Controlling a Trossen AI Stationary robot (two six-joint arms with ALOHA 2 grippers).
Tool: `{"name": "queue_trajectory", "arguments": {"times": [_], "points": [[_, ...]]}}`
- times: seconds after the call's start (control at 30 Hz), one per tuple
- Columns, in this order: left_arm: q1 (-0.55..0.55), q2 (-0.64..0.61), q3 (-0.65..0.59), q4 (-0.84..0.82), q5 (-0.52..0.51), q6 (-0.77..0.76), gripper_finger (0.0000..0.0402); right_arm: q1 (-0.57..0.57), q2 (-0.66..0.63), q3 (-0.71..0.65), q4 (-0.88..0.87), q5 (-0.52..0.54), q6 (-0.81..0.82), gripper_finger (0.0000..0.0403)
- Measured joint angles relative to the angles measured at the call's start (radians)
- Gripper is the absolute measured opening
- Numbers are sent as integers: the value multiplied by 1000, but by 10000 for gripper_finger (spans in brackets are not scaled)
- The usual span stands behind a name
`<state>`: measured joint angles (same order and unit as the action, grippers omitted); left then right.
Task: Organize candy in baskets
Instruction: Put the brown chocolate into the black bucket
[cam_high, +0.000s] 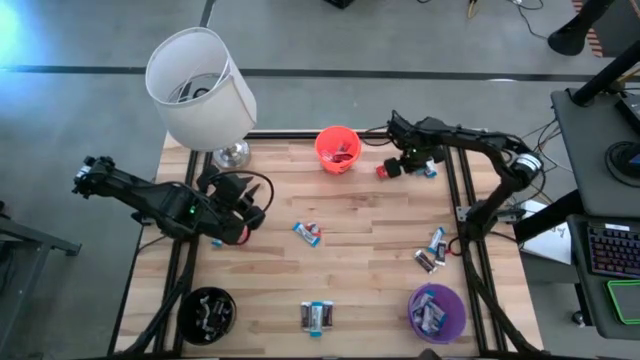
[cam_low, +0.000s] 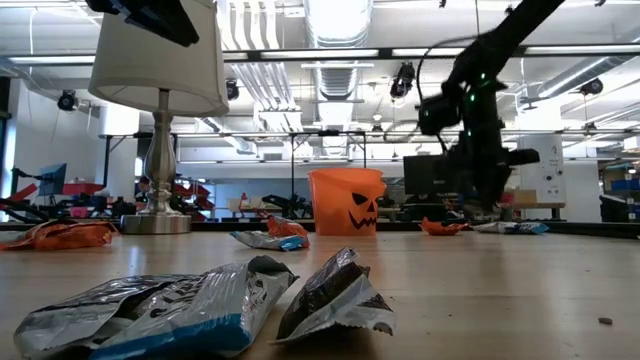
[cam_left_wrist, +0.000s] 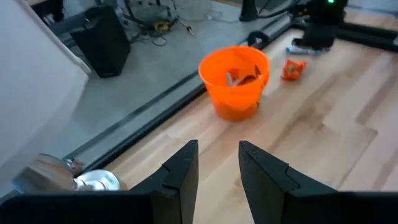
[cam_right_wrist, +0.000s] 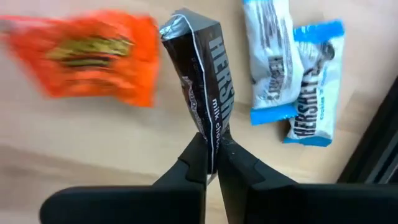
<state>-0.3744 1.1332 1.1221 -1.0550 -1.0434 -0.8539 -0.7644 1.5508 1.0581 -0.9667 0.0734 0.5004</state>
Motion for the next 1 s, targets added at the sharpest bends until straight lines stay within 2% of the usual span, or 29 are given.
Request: {"name": "queue_trajectory", "arguments": {"times": [0.33, 0.53, 0.7, 0.8, 1.0], "points": [[49, -1, 85, 0, -15, 15, 98, 107, -212, 22, 6, -32, 62, 13], [90, 9, 172, 0, 147, 137, 104, 191, -283, 31, 24, -29, 135, 12], [102, 23, 222, 0, 192, 216, 127, 271, -289, 31, 76, -30, 154, 12], [103, 31, 240, 6, 208, 179, 138, 327, -290, 31, 111, -42, 147, 12], [103, 40, 244, 35, 209, -27, 134, 417, -322, 31, 205, -80, 91, 12]]}}
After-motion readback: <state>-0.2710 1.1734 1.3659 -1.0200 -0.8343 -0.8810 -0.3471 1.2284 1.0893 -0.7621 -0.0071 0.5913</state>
